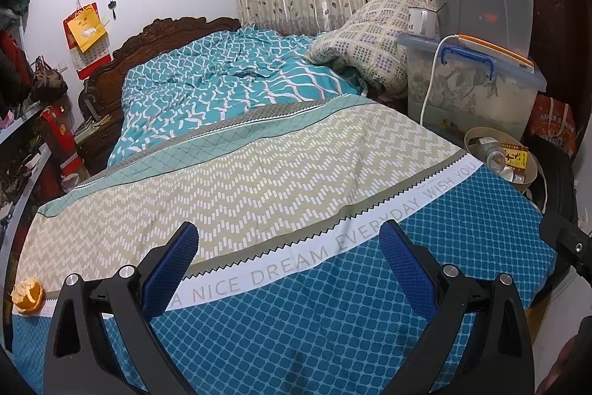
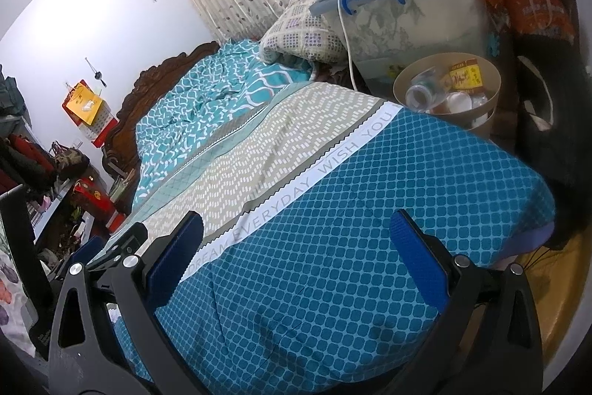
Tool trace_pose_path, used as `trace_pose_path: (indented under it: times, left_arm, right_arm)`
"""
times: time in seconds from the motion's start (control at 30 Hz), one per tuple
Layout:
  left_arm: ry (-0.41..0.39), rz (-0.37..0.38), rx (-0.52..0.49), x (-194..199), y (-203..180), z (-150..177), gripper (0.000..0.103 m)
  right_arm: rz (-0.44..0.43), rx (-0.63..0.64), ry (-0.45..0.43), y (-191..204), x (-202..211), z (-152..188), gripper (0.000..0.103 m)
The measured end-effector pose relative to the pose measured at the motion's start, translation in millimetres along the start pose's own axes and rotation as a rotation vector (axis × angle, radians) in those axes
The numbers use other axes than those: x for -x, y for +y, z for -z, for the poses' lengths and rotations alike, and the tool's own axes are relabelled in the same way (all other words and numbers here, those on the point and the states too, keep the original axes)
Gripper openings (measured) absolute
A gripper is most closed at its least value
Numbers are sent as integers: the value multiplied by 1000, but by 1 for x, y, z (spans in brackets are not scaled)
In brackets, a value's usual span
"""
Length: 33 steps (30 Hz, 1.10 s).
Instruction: Collect trash
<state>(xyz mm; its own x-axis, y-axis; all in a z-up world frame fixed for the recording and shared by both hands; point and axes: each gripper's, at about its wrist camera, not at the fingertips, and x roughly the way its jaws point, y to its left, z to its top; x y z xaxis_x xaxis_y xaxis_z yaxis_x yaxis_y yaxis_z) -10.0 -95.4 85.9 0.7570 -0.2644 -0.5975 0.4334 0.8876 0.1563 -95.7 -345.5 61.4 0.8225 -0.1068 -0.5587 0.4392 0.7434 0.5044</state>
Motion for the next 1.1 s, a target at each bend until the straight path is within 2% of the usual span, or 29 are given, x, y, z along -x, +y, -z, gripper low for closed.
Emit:
trace_pose_path:
  times: [0.67,1.1]
  left_arm:
    - [24,23,3,-5,1,3,94]
    - [13,25,-9,-3,-2,4,94]
  right_arm:
    - [2,-7,-8,-1,1,2,100]
    - [6,-6,-12,-1,0,6,100]
